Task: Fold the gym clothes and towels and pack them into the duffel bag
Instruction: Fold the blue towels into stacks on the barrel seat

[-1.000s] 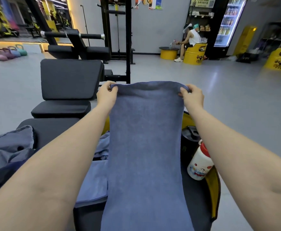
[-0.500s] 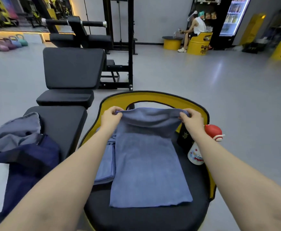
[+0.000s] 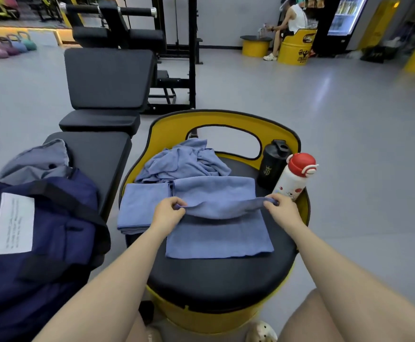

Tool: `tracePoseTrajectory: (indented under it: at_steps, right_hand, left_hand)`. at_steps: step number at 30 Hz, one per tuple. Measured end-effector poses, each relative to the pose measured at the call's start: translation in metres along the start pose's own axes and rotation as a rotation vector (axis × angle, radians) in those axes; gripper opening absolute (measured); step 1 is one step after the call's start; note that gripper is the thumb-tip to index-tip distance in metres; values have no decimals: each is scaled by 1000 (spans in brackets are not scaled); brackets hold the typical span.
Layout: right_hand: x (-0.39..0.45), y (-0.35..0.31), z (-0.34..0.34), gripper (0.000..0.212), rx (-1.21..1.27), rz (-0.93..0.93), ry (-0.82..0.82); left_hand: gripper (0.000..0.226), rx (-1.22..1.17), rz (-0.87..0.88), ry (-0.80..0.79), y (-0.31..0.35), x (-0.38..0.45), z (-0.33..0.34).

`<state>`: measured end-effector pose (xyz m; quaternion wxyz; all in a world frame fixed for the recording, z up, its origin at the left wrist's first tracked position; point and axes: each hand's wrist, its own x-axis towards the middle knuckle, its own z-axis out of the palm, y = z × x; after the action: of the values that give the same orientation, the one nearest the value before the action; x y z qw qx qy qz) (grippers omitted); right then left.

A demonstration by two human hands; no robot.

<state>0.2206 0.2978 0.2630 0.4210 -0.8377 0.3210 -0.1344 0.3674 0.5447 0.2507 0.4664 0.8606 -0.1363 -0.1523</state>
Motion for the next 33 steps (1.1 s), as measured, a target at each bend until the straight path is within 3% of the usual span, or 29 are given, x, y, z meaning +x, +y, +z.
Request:
tracePoseTrajectory:
  at_steps: [8, 12, 15, 18, 26, 33]
  right_hand:
    - [-24, 39, 11, 15, -206, 116, -272]
    - [-23, 46, 13, 14, -302, 195, -436]
    - [-21, 49, 20, 33, -308, 233, -376]
    - [-18, 51, 30, 25, -414, 182, -281]
    - [-18, 53, 41, 27, -500, 266, -297]
    - [-30, 65, 22, 24, -588, 282, -451]
  left_hand:
    - [18, 402, 23, -264, -49, -24, 4]
    - [6, 587, -32, -387, -52, -26, 6]
    - [17, 610, -84, -252, -56, -23, 9]
    - [13, 569, -119, -179, -60, -19, 13]
    - [24, 492, -193, -278, -62, -21, 26]
    - [25, 537, -258, -488, -60, -35, 21]
